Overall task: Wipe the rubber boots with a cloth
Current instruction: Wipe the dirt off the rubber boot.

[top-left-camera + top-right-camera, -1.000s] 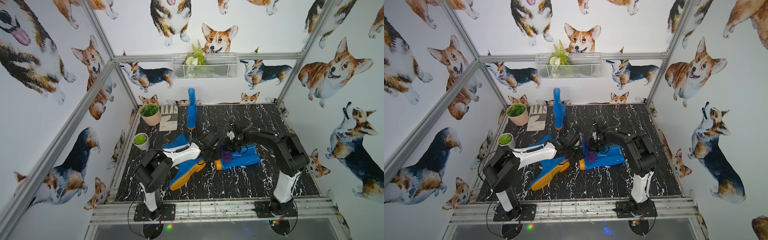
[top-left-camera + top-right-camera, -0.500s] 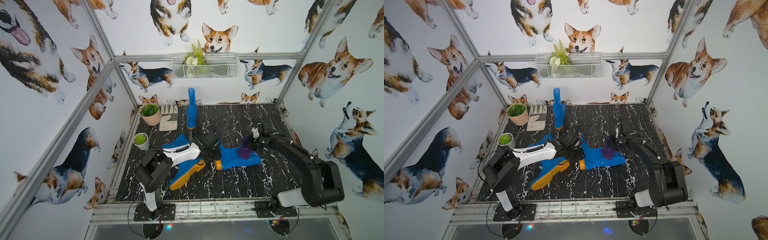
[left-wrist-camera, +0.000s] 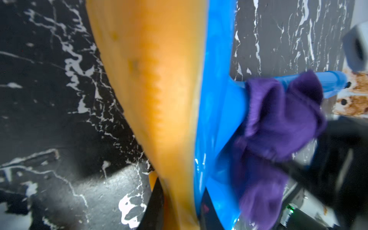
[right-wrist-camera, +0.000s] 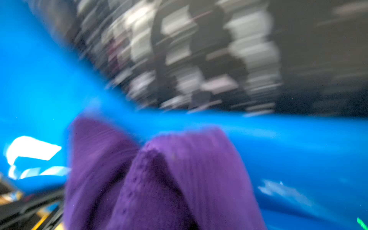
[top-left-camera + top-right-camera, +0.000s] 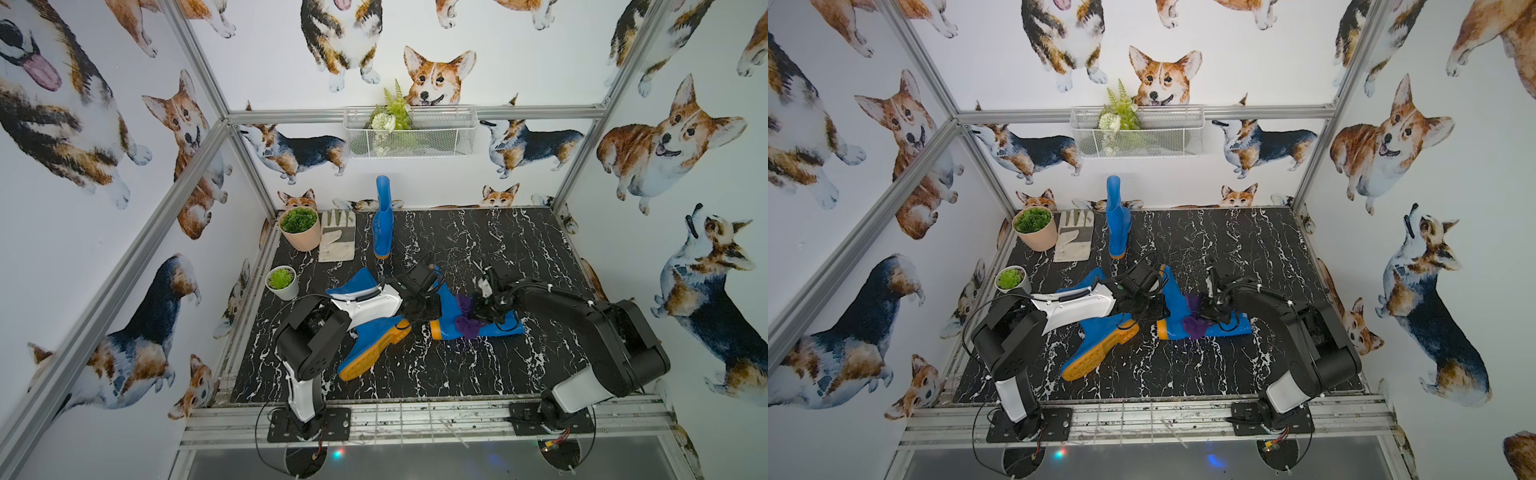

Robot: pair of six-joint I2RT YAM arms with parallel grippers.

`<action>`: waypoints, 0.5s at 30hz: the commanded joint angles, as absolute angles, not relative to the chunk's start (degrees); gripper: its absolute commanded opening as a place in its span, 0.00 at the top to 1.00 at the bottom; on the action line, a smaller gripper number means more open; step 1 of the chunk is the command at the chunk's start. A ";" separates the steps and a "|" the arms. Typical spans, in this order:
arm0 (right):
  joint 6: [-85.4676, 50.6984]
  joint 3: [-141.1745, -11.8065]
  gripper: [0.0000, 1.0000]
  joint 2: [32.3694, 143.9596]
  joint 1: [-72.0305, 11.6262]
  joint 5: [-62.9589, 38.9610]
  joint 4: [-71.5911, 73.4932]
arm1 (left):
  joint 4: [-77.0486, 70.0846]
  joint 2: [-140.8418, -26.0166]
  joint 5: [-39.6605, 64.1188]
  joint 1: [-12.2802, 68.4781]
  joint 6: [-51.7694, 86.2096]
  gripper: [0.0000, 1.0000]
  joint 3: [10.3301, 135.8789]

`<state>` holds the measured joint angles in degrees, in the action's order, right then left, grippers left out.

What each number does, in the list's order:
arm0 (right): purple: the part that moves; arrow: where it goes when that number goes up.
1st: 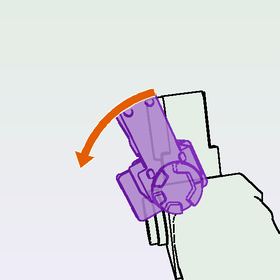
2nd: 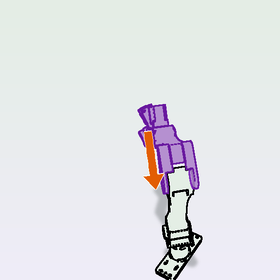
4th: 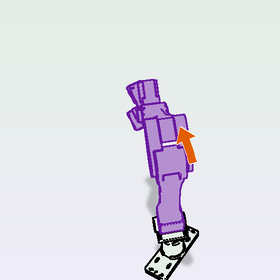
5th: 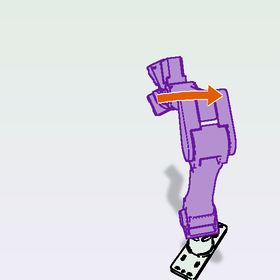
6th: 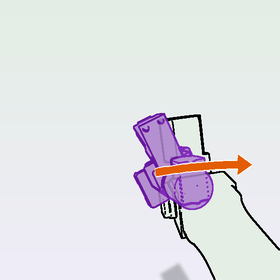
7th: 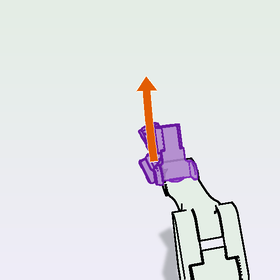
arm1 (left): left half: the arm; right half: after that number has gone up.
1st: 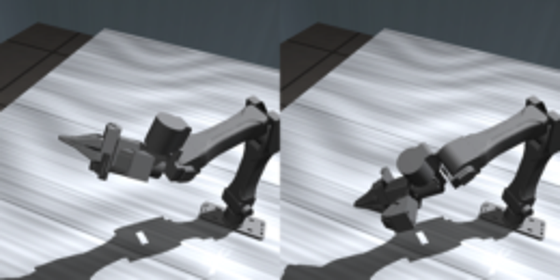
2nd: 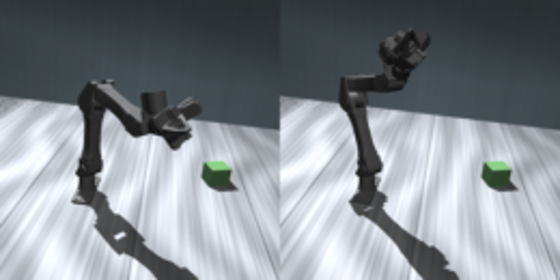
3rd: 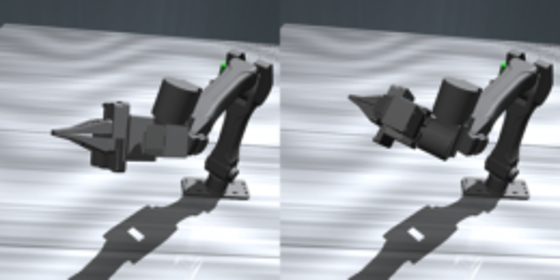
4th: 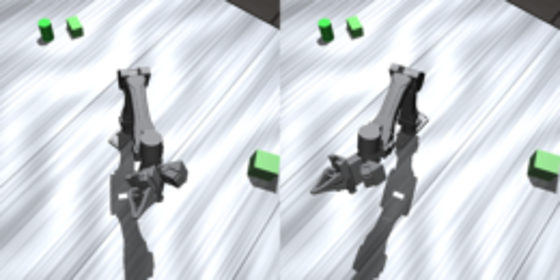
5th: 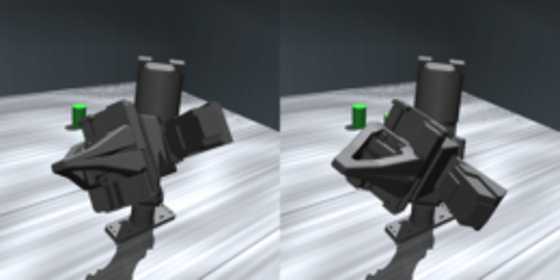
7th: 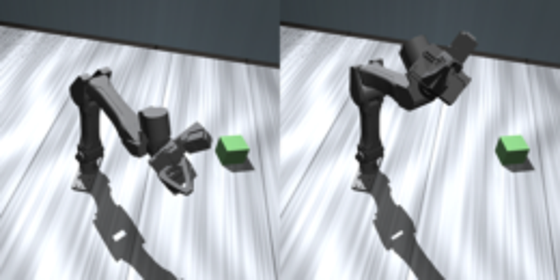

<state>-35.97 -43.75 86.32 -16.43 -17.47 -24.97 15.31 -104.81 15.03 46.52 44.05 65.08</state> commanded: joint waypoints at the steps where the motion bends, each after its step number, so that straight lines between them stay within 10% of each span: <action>1: -33.38 -40.47 1.00 81.34 -2.99 -17.13 -30.75 | 20.86 -103.91 13.97 44.64 43.30 1.00 63.84; 6: -34.22 -44.17 1.00 75.10 -6.71 -13.17 -34.01 | 21.14 -102.88 14.16 43.77 42.63 1.00 64.37; 15: -39.67 -60.62 1.00 91.29 -40.89 -8.25 -29.85 | 19.78 -102.19 15.06 43.77 43.77 1.00 64.42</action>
